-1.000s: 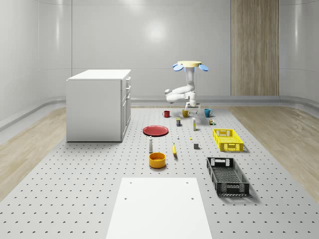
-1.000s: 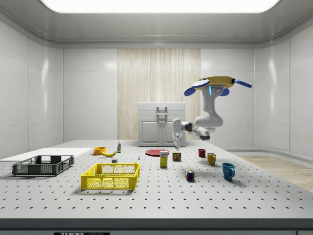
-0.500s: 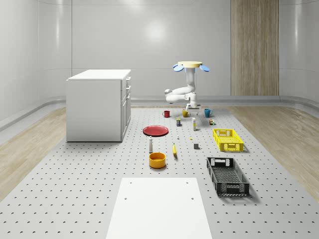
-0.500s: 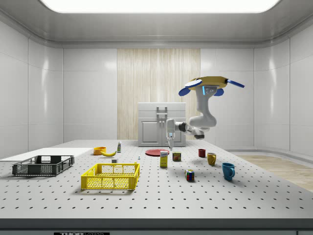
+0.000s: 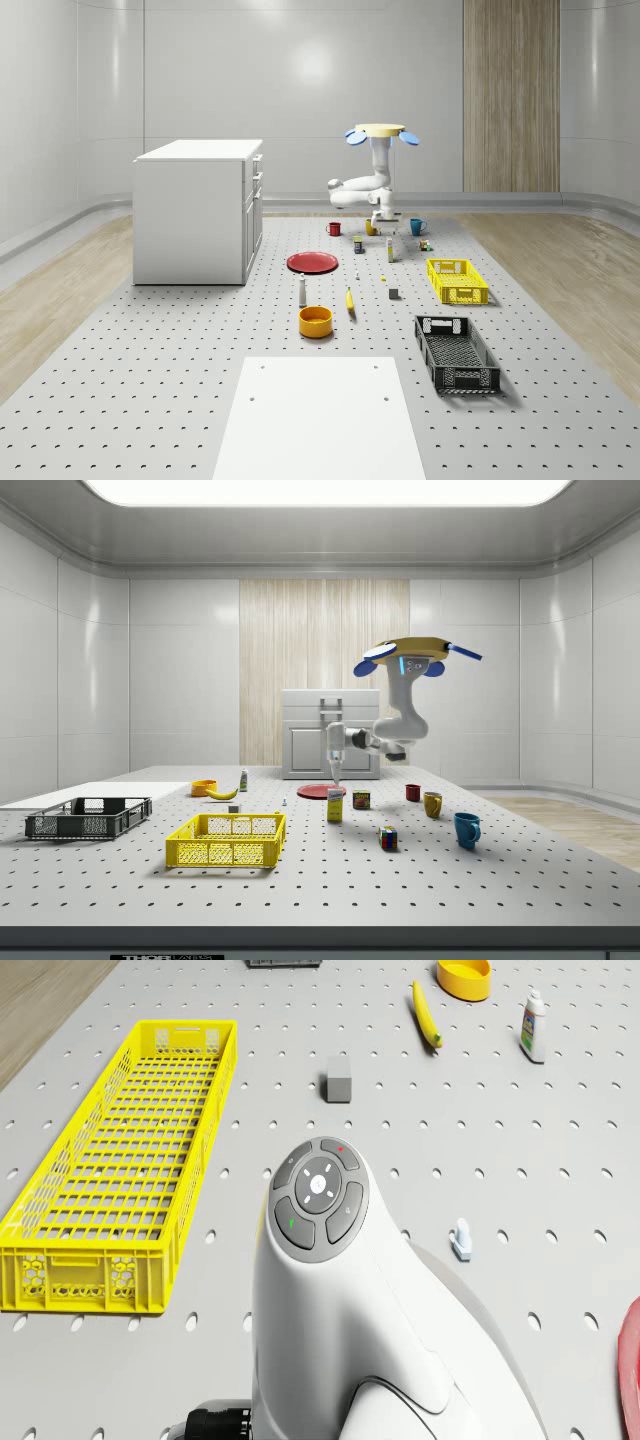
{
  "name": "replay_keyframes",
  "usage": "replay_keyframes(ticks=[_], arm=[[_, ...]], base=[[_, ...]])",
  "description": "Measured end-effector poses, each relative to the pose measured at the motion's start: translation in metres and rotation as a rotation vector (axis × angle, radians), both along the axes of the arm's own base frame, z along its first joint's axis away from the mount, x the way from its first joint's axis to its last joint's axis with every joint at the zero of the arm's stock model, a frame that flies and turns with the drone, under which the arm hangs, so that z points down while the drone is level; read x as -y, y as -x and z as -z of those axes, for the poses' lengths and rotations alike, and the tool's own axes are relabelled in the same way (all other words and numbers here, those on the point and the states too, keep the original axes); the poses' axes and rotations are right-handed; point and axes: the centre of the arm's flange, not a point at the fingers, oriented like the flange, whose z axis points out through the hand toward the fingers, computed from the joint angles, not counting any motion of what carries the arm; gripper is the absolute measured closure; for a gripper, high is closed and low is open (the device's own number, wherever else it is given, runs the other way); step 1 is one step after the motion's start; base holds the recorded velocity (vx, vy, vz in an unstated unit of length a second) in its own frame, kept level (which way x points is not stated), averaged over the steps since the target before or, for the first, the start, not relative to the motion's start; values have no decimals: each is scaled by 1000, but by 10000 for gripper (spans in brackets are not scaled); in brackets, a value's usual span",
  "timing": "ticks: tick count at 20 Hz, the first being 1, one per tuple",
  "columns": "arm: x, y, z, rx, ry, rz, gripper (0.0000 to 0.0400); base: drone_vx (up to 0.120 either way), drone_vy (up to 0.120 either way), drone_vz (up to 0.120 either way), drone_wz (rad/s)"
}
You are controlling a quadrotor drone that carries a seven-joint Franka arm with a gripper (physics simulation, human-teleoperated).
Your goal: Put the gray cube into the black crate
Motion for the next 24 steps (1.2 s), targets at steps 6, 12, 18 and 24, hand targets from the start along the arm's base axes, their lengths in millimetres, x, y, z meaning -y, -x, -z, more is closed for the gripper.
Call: replay_keyframes(ticks=[6,12,18,24], arm=[[0,0,0,0,0,0,0],[0,0,0,0,0,0,0],[0,0,0,0,0,0,0],[0,0,0,0,0,0,0]], base=[[120,0,0,0],[120,0,-67,0],[120,-47,-80,0],[120,0,-93,0]])
